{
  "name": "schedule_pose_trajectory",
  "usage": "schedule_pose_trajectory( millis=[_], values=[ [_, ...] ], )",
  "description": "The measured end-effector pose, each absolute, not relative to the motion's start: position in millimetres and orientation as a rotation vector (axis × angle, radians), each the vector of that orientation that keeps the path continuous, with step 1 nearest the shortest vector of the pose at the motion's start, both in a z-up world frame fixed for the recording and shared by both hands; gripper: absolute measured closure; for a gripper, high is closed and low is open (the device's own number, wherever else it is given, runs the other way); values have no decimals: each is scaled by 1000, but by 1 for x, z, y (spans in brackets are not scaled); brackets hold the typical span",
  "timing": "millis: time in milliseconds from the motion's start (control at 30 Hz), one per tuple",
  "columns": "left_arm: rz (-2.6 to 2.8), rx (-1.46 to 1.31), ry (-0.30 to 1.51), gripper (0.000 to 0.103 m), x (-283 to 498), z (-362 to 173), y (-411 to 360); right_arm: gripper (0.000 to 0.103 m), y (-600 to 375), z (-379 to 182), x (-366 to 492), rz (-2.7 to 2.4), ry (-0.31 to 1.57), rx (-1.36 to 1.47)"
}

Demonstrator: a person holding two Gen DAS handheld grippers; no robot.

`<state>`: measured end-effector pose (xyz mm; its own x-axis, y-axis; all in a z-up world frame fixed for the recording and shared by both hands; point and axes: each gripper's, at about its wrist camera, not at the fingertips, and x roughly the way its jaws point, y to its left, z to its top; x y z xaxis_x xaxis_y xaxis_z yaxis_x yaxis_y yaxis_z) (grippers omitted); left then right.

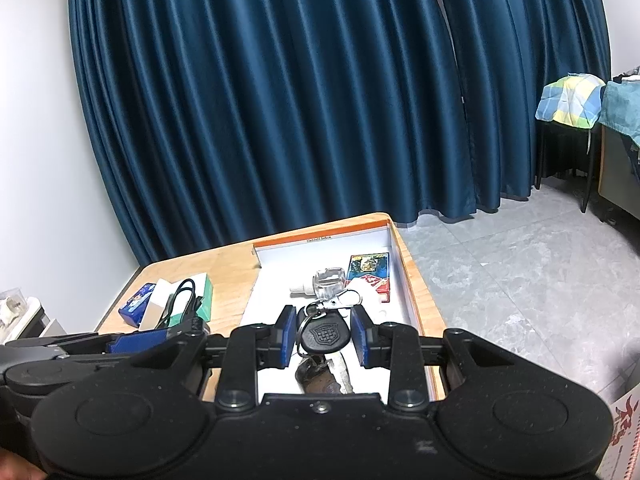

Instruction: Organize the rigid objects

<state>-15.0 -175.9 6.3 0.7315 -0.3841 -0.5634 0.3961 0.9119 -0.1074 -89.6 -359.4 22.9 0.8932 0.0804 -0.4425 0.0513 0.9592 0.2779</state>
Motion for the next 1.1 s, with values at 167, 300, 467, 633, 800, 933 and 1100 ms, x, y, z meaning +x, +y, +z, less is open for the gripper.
schedule_pose_trajectory(
  millis=[167, 300, 467, 633, 800, 933, 1100],
  values=[
    [-430, 24, 618, 48, -16, 4, -177, 66, -360, 20, -88, 12, 478, 288],
    [-432, 24, 620, 48, -15, 2, -178, 66, -359, 17, -85, 11, 493, 287],
    [-436, 24, 625, 48, -13, 1, -178, 66, -357, 15, -80, 11, 503, 277],
    [-439, 25, 630, 48, -13, 0, -179, 66, -354, 14, -75, 12, 512, 271],
    [-445, 30, 632, 48, -12, -1, -181, 66, -353, 14, -73, 13, 517, 262],
    [-449, 34, 638, 48, -11, -3, -183, 66, -353, 14, -73, 11, 520, 261],
    [-453, 40, 649, 48, -10, -7, -187, 66, -355, 11, -72, 4, 531, 264]
  ],
)
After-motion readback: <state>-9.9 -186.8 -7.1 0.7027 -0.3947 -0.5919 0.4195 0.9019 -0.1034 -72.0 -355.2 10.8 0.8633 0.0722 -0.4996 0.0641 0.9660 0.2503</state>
